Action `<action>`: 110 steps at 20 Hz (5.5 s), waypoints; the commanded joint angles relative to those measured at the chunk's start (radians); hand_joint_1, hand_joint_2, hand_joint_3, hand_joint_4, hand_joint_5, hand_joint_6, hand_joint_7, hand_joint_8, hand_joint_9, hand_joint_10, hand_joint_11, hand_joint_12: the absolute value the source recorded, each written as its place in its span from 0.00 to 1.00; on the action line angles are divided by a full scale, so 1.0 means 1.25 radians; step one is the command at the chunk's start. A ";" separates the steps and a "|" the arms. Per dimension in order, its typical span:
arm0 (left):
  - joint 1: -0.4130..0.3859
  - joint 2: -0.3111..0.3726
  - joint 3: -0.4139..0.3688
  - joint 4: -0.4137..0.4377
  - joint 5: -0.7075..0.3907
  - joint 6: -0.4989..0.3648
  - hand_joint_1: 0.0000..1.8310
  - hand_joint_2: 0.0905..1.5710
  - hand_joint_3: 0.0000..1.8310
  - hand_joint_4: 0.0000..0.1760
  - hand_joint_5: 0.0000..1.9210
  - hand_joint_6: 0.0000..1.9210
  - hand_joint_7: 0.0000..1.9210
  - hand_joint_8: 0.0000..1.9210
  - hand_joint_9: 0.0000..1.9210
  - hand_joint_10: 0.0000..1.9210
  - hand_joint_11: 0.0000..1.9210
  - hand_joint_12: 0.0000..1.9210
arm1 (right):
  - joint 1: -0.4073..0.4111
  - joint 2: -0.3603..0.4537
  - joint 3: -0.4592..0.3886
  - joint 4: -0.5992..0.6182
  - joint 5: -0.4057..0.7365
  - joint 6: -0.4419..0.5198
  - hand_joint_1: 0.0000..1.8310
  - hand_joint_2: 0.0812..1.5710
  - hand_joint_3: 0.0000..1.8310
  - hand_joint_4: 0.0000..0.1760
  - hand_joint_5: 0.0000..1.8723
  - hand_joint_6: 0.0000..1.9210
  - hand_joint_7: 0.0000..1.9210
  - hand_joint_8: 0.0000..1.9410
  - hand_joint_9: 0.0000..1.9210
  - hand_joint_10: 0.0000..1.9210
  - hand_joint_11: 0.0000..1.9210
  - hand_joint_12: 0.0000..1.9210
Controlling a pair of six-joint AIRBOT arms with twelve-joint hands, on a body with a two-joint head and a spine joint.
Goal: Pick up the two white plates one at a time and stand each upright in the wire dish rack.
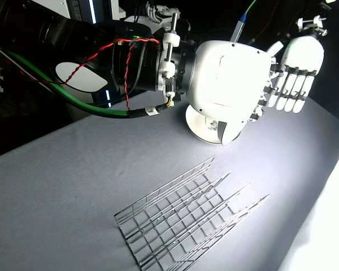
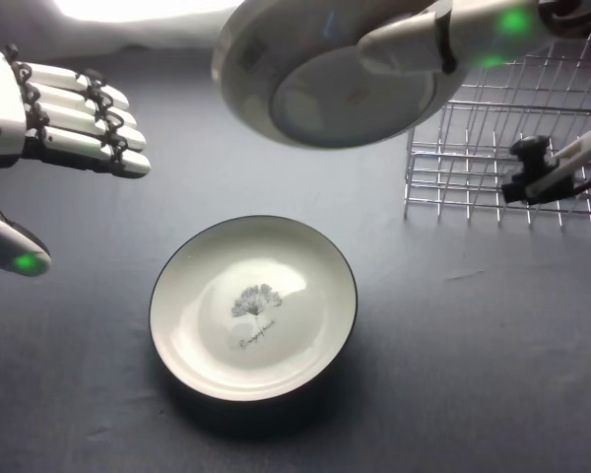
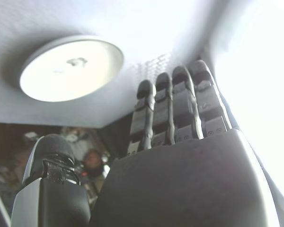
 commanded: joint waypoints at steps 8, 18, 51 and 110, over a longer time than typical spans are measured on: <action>0.048 -0.013 -0.049 -0.064 -0.009 -0.015 0.00 0.70 0.00 0.00 0.09 0.00 0.08 0.00 0.07 0.00 0.01 0.11 | 0.022 0.006 0.056 -0.004 0.123 0.016 0.77 0.62 0.00 0.00 0.60 0.35 0.71 0.12 0.64 0.39 0.55 0.43; 0.112 -0.021 -0.093 -0.064 -0.006 -0.015 0.00 0.69 0.00 0.00 0.10 0.00 0.06 0.00 0.04 0.00 0.00 0.11 | 0.025 0.025 0.101 -0.005 0.127 0.014 0.77 0.63 0.00 0.00 0.57 0.38 0.66 0.23 0.62 0.42 0.55 0.43; 0.172 -0.035 -0.131 -0.056 0.018 -0.014 0.00 0.73 0.00 0.00 0.13 0.00 0.10 0.00 0.08 0.00 0.04 0.03 | -0.247 0.118 0.207 -0.005 0.191 0.011 0.77 0.62 0.00 0.00 0.58 0.37 0.68 0.20 0.64 0.37 0.53 0.43; 0.149 -0.059 -0.069 -0.136 0.024 -0.007 0.00 0.71 0.00 0.00 0.06 0.00 0.05 0.00 0.04 0.00 0.01 0.07 | -0.204 0.052 0.056 -0.905 0.319 -0.001 0.85 0.73 0.01 0.00 0.00 0.00 0.00 0.00 0.00 0.00 0.01 0.01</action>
